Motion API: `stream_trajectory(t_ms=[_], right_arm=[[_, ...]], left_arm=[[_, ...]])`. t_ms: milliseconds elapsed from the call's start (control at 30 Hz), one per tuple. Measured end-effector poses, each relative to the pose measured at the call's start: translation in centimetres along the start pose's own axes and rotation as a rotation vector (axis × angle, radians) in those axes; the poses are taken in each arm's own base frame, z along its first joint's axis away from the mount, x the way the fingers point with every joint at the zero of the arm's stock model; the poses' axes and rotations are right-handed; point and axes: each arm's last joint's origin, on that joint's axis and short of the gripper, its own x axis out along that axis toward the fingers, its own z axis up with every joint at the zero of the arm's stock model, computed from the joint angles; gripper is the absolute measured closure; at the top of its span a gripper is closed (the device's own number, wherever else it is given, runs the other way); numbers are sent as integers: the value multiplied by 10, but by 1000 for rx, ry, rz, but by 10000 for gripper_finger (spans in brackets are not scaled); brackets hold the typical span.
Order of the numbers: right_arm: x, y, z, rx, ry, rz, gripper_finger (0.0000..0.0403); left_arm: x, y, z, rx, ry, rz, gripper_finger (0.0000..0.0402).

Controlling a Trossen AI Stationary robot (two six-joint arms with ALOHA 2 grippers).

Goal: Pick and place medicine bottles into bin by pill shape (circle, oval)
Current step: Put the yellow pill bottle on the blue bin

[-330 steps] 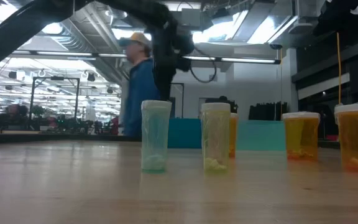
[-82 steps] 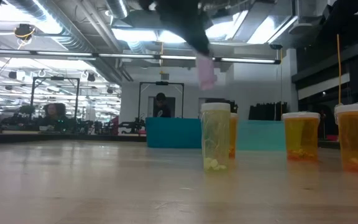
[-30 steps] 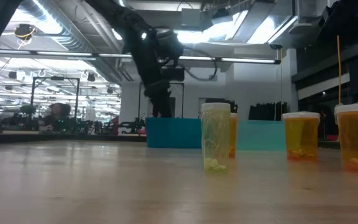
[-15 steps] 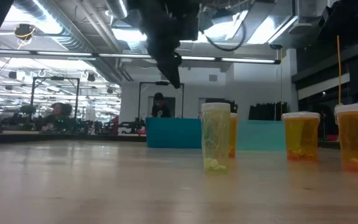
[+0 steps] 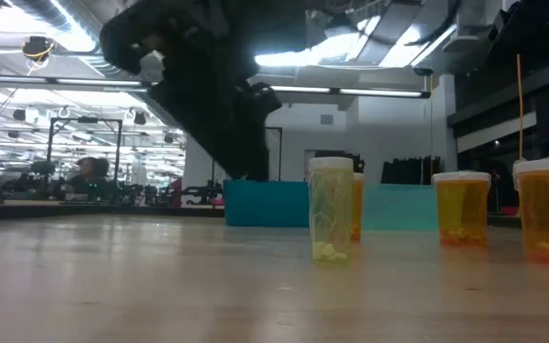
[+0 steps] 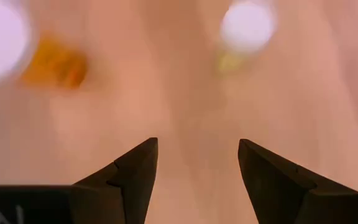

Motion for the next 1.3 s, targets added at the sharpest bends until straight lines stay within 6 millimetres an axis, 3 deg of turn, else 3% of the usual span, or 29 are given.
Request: stream_trajectory(t_ms=[100,267,533,900,1300], right_arm=[[0,0,0,0,-1,0,212],[0,0,0,15,-1,1,212],[0,0,0,23,1,0,212],[0,0,0,2,1,0,212],[0,0,0,3,1,0,212]], left_arm=[[15,-12,4,7,-39,-7,187],[41,-12,5,-1,-56,-6,187],[36,-18,24,37,-217,-80,187],[35,-17,28,55,-256,-84,190],[40,-17,28,65,-258,-85,263]])
